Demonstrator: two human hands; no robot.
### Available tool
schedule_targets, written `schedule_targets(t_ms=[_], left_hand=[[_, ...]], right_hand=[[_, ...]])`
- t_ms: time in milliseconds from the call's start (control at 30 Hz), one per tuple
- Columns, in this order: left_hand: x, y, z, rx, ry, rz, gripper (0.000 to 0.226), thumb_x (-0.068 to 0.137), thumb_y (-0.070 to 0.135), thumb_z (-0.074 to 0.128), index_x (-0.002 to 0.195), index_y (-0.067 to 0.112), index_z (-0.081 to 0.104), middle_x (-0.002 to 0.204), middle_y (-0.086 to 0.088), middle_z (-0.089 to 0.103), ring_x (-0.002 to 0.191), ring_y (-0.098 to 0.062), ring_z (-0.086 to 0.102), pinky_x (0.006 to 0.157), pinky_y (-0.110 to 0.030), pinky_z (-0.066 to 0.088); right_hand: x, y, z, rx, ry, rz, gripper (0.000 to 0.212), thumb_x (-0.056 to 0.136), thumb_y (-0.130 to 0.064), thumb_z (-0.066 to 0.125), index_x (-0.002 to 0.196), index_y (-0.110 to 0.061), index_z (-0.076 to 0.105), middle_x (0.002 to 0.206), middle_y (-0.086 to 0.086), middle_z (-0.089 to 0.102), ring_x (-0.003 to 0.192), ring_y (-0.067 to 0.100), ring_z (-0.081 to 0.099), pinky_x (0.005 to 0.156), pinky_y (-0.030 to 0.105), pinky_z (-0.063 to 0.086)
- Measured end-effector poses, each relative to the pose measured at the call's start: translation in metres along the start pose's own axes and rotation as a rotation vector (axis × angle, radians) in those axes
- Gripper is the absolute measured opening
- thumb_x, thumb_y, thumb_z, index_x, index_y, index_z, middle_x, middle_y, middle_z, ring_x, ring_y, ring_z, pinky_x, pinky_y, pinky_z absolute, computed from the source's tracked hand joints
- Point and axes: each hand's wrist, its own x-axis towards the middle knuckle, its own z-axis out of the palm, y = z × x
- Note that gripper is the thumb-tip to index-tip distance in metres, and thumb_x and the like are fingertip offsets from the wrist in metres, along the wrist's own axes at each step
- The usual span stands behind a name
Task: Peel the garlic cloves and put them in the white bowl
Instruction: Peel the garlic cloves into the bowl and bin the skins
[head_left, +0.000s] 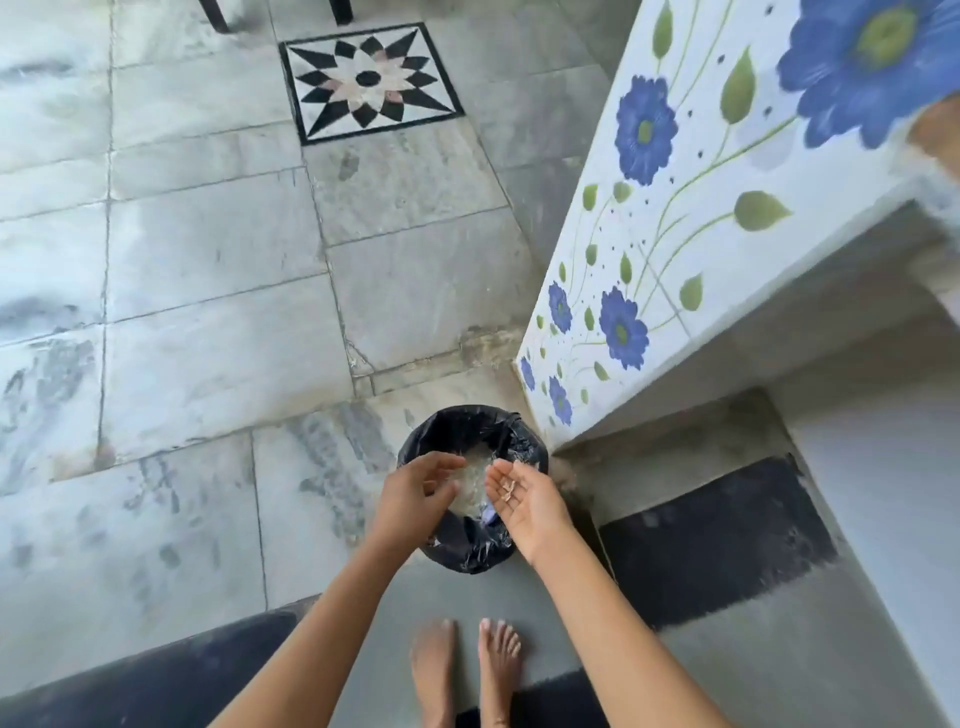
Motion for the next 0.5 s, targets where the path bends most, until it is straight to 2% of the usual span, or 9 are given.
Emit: schedule_targets(t_ms=[100,133,200,267,333,367,400,433,500], left_hand=[[0.055,-0.057,0.031,0.026,-0.001,-0.015,0.024,0.086,0.004,0.062,0.104,0.020,0.068,0.100,0.006,0.068,0.090,-0.001,0.060,0.080,-0.008,0.046],[0.070,-0.074,0.043,0.023,0.002,-0.019,0.024,0.086,0.003,0.062,0.102,0.021,0.068,0.099,0.007,0.067,0.089,0.001,0.059,0.082,-0.010,0.048],[0.093,-0.110,0.065,0.020,0.040,-0.026,0.025,0.086,0.003,0.060,0.101,0.021,0.067,0.097,0.008,0.066,0.088,-0.001,0.059,0.086,-0.020,0.050],[0.103,-0.134,0.084,0.138,0.121,0.003,0.023,0.087,0.006,0.059,0.106,0.016,0.068,0.102,0.003,0.067,0.088,-0.009,0.061,0.078,-0.020,0.047],[0.105,-0.146,0.103,0.245,0.199,0.109,0.026,0.089,0.016,0.055,0.113,0.013,0.065,0.113,-0.001,0.065,0.095,-0.017,0.061,0.076,-0.021,0.043],[0.104,-0.146,0.112,0.210,0.180,0.188,0.030,0.090,0.022,0.051,0.116,0.013,0.064,0.118,-0.001,0.064,0.104,-0.016,0.059,0.084,-0.021,0.042],[0.103,-0.148,0.120,0.142,0.113,0.271,0.035,0.091,0.026,0.046,0.120,0.013,0.062,0.123,-0.001,0.062,0.114,-0.013,0.055,0.094,-0.020,0.039],[0.103,-0.153,0.131,0.078,0.004,0.324,0.040,0.093,0.030,0.042,0.125,0.013,0.060,0.130,-0.003,0.058,0.124,-0.011,0.048,0.104,-0.019,0.033],[0.107,-0.180,0.148,0.055,-0.200,0.257,0.047,0.095,0.036,0.038,0.136,0.015,0.051,0.143,-0.006,0.046,0.137,-0.015,0.036,0.114,-0.027,0.024]], right_hand=[[0.078,0.014,-0.003,-0.056,0.065,0.038,0.028,0.100,-0.013,0.040,0.084,0.001,0.059,0.061,0.007,0.065,0.068,0.017,0.058,0.055,0.020,0.051],[0.104,0.018,-0.007,-0.071,0.081,0.048,0.028,0.101,-0.016,0.040,0.089,0.001,0.059,0.067,0.007,0.066,0.070,0.017,0.058,0.058,0.021,0.050],[0.150,0.029,-0.018,-0.125,0.087,0.091,0.034,0.102,-0.028,0.037,0.110,-0.001,0.057,0.090,0.009,0.064,0.079,0.017,0.057,0.065,0.024,0.045],[0.179,0.035,-0.029,-0.198,0.061,0.160,0.047,0.101,-0.040,0.033,0.125,-0.005,0.052,0.107,0.007,0.059,0.080,0.016,0.053,0.064,0.026,0.039],[0.201,0.040,-0.040,-0.217,0.036,0.235,0.052,0.100,-0.046,0.032,0.131,-0.009,0.049,0.122,0.010,0.055,0.080,0.021,0.055,0.067,0.030,0.043],[0.208,0.041,-0.043,-0.198,0.019,0.263,0.052,0.099,-0.048,0.032,0.131,-0.011,0.049,0.130,0.015,0.053,0.092,0.029,0.059,0.078,0.036,0.048],[0.211,0.041,-0.045,-0.155,-0.010,0.286,0.054,0.099,-0.050,0.031,0.130,-0.010,0.050,0.135,0.018,0.051,0.109,0.035,0.057,0.093,0.044,0.046],[0.213,0.041,-0.046,-0.104,-0.031,0.305,0.056,0.098,-0.051,0.030,0.126,-0.008,0.052,0.133,0.020,0.052,0.118,0.035,0.053,0.100,0.046,0.041],[0.214,0.038,-0.045,-0.067,-0.063,0.305,0.057,0.099,-0.051,0.027,0.124,-0.006,0.051,0.129,0.017,0.054,0.126,0.032,0.047,0.099,0.045,0.037]])
